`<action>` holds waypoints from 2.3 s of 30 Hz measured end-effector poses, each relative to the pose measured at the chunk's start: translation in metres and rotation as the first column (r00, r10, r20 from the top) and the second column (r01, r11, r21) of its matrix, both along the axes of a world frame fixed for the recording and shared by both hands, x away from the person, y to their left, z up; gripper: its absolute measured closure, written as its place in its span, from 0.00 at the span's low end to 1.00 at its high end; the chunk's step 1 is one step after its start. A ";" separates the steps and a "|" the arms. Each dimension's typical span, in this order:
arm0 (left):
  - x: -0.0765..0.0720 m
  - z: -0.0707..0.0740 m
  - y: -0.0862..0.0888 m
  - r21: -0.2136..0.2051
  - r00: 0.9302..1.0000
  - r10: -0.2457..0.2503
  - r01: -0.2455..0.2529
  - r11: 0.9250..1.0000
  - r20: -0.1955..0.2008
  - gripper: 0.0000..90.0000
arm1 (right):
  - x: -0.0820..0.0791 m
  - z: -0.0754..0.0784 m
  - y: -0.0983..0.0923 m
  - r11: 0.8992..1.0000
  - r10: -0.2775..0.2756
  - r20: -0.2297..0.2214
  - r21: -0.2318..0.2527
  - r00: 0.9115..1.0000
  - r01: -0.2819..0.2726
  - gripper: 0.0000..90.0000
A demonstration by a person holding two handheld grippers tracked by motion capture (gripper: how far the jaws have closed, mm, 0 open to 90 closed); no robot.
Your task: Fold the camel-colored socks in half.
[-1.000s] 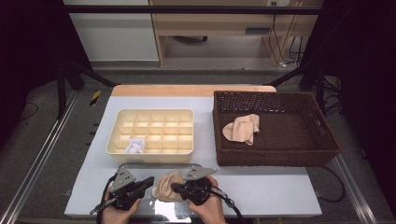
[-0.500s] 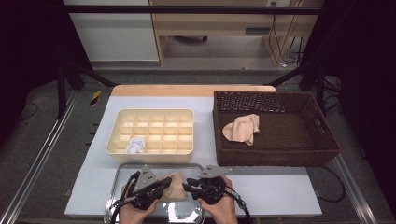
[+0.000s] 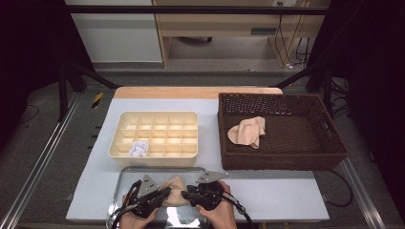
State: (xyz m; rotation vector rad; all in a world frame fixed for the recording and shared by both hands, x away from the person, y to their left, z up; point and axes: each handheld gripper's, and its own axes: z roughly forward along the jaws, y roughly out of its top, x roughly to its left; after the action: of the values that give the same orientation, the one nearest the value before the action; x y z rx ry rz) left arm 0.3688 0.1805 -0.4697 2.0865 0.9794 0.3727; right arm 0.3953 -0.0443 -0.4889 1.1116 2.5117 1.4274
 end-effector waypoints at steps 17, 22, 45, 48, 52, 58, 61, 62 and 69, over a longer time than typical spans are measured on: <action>0.013 -0.002 -0.041 -0.007 0.999 -0.029 0.030 1.000 0.040 0.99 | 0.002 0.006 -0.034 0.996 -0.080 -0.015 -0.027 0.997 0.079 0.87; 0.012 0.009 -0.033 -0.066 0.998 -0.028 0.031 0.997 0.055 0.96 | 0.000 0.014 -0.043 0.996 -0.084 0.019 0.025 0.996 0.083 0.82; 0.011 -0.002 -0.046 -0.018 1.000 -0.018 0.019 1.000 0.023 0.99 | 0.000 0.011 -0.038 0.996 -0.068 0.013 0.066 0.998 0.067 0.96; 0.011 -0.005 -0.049 -0.019 1.000 -0.020 0.021 1.000 0.020 0.99 | -0.002 0.017 -0.036 0.993 -0.043 0.032 0.107 0.999 0.039 0.96; 0.013 -0.005 -0.050 -0.036 1.000 -0.018 0.019 0.999 0.003 0.99 | -0.004 0.022 -0.030 0.994 -0.004 0.054 0.113 0.999 -0.002 0.97; 0.013 0.005 -0.034 -0.086 1.000 -0.017 0.017 0.996 -0.004 0.99 | -0.004 0.023 -0.030 0.994 -0.001 0.055 0.114 0.999 -0.005 0.96; 0.009 0.015 -0.018 -0.093 0.999 0.011 -0.008 0.996 0.033 0.99 | -0.003 0.022 -0.030 0.994 -0.009 0.048 0.108 0.999 0.004 0.96; 0.008 0.017 -0.013 -0.087 0.999 0.024 -0.020 0.996 0.043 0.98 | -0.003 0.022 -0.030 0.994 -0.009 0.049 0.108 0.999 0.004 0.96; 0.008 0.000 -0.002 -0.040 0.999 0.049 -0.049 0.998 -0.014 0.99 | -0.002 0.023 -0.026 0.995 -0.003 0.045 0.100 0.999 -0.001 0.96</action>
State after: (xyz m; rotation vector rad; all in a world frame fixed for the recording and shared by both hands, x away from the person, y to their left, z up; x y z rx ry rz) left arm 0.3772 0.1781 -0.4695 2.0343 1.0391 0.3620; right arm 0.3935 -0.0705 -0.4661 1.0817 2.4335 1.5750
